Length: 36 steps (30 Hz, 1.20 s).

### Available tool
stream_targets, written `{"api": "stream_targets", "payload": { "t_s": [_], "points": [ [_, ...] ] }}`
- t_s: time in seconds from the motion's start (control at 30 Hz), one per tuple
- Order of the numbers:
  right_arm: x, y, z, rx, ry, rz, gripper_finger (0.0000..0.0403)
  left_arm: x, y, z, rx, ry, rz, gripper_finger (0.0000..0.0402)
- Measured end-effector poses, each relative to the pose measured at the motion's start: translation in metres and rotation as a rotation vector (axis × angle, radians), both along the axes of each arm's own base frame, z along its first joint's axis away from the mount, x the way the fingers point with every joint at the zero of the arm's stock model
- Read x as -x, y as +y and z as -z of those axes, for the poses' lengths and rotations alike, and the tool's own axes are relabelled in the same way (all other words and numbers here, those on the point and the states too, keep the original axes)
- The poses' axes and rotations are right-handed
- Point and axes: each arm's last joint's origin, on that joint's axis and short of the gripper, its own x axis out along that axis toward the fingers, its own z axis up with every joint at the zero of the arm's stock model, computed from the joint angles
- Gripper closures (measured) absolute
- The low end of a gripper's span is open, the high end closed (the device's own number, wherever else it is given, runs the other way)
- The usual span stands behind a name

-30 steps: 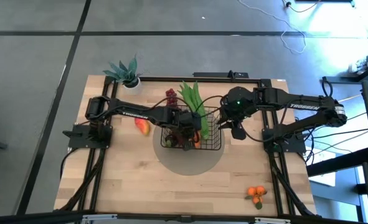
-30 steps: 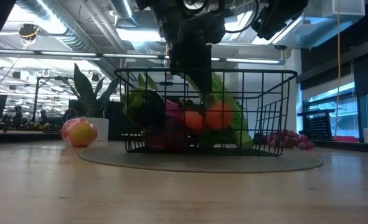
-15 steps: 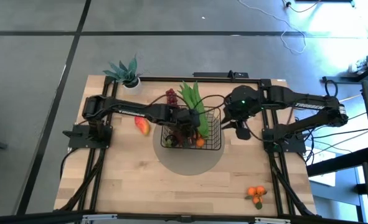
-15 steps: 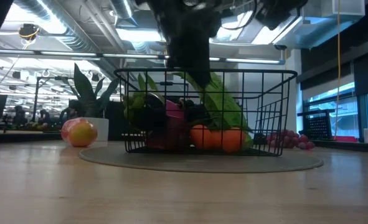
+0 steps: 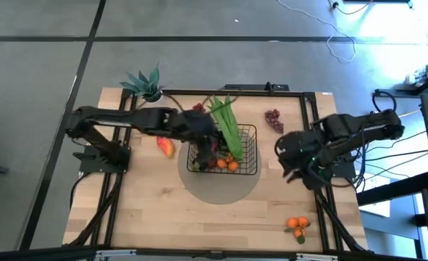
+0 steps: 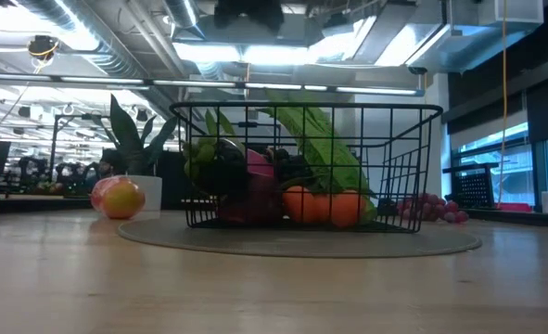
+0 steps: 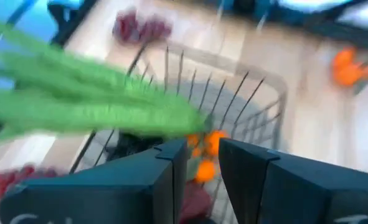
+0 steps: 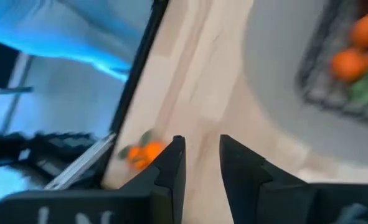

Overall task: Build produce basket
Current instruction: Put the orange tangerines into the black wire basket

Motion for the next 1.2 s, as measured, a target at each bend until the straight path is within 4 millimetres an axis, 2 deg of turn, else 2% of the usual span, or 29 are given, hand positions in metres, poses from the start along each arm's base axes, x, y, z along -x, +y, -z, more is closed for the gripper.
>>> {"api": "stream_targets", "payload": {
  "t_s": [0.17, 0.33, 0.4, 0.5, 0.63, 0.77, 0.93, 1.2],
  "points": [
    [0.011, 0.022, 0.002, -0.061, 0.143, 0.029, 0.0318, 0.027, -0.011, -0.027, 0.007, -0.077, 0.032, 0.032],
    [0.018, 0.038, 0.001, -0.135, 0.265, 0.162, 0.0318, 0.05, -0.023, -0.041, -0.026, -0.096, 0.035, 0.032],
    [0.019, 0.043, 0.0, -0.165, 0.296, 0.21, 0.0318, 0.053, -0.029, -0.047, -0.037, -0.135, 0.035, 0.032],
    [0.02, 0.048, 0.0, -0.162, 0.28, 0.238, 0.0318, 0.062, -0.037, -0.047, -0.054, -0.109, 0.053, 0.032],
    [0.02, 0.054, 0.0, -0.16, 0.289, 0.306, 0.0318, 0.064, -0.049, -0.047, -0.052, -0.109, 0.095, 0.032],
    [0.024, 0.071, 0.006, -0.123, 0.322, 0.25, 0.0318, 0.068, -0.063, -0.045, -0.054, -0.083, 0.149, 0.032],
    [0.023, 0.103, 0.025, 0.009, 0.329, 0.142, 0.0318, 0.073, -0.077, -0.044, -0.025, -0.08, 0.179, 0.032],
    [0.018, 0.153, 0.071, 0.226, 0.402, -0.025, 0.0318, 0.078, -0.092, -0.044, -0.008, -0.088, 0.227, 0.032]
  ]
}}
